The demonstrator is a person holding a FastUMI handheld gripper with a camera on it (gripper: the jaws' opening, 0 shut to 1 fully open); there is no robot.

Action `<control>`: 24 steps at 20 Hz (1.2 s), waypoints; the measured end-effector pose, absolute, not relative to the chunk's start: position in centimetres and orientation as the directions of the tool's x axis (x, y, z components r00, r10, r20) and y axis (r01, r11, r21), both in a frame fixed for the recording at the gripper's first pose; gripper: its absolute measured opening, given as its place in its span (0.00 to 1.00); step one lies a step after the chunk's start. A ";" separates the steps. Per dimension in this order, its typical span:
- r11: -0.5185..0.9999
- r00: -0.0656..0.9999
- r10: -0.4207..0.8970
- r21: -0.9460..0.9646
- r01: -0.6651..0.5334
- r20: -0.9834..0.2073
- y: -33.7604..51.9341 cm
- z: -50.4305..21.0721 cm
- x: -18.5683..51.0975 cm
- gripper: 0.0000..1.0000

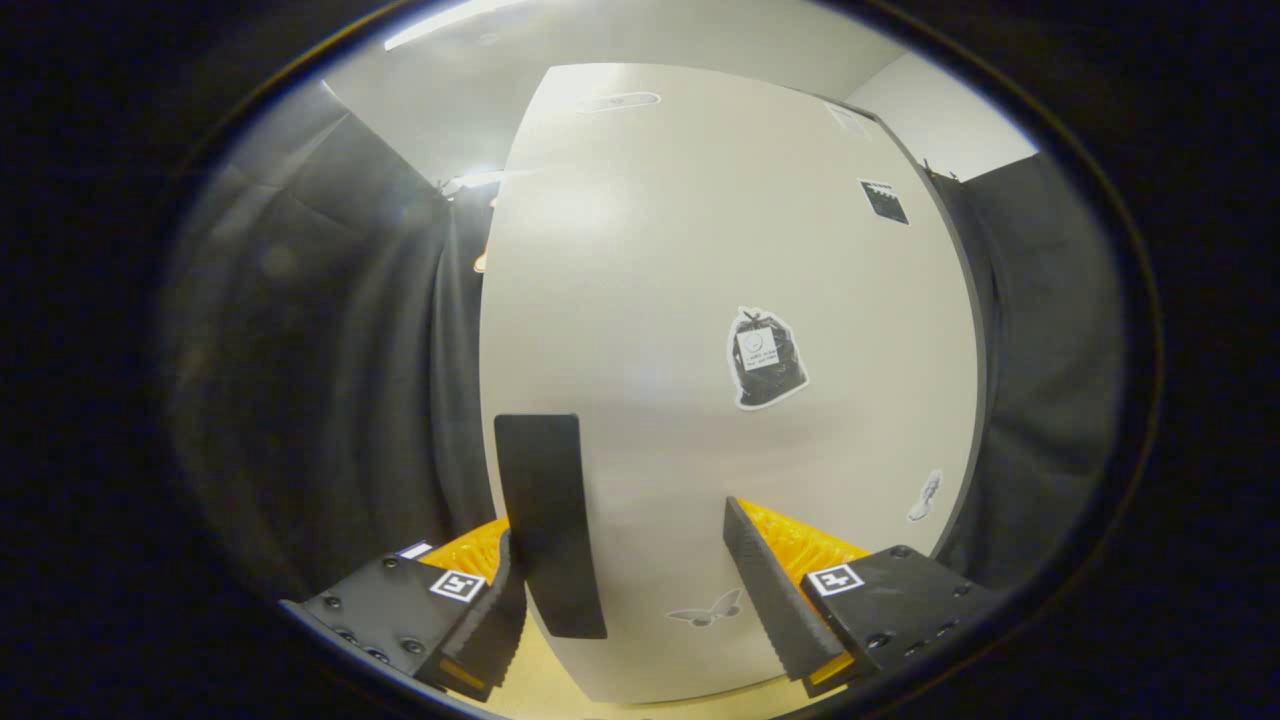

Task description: Open the shoe cabinet door, grab the shoes and put them into the shoe cabinet, then close the shoe cabinet door.

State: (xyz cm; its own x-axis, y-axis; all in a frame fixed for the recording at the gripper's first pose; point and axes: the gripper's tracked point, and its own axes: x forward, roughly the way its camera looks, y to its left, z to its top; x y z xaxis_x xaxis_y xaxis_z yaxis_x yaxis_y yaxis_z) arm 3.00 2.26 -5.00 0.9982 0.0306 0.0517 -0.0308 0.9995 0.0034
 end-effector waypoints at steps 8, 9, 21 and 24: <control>0.999 0.998 0.034 0.007 -0.035 0.060 3.3 -5.3 3.8 1.00; 0.999 0.998 0.033 0.008 -0.034 0.061 3.4 -5.5 4.0 1.00; 1.000 0.998 0.022 0.014 -0.023 0.065 4.0 -5.6 4.6 1.00; 0.999 0.998 0.026 0.037 -0.027 0.049 4.2 -5.7 4.6 1.00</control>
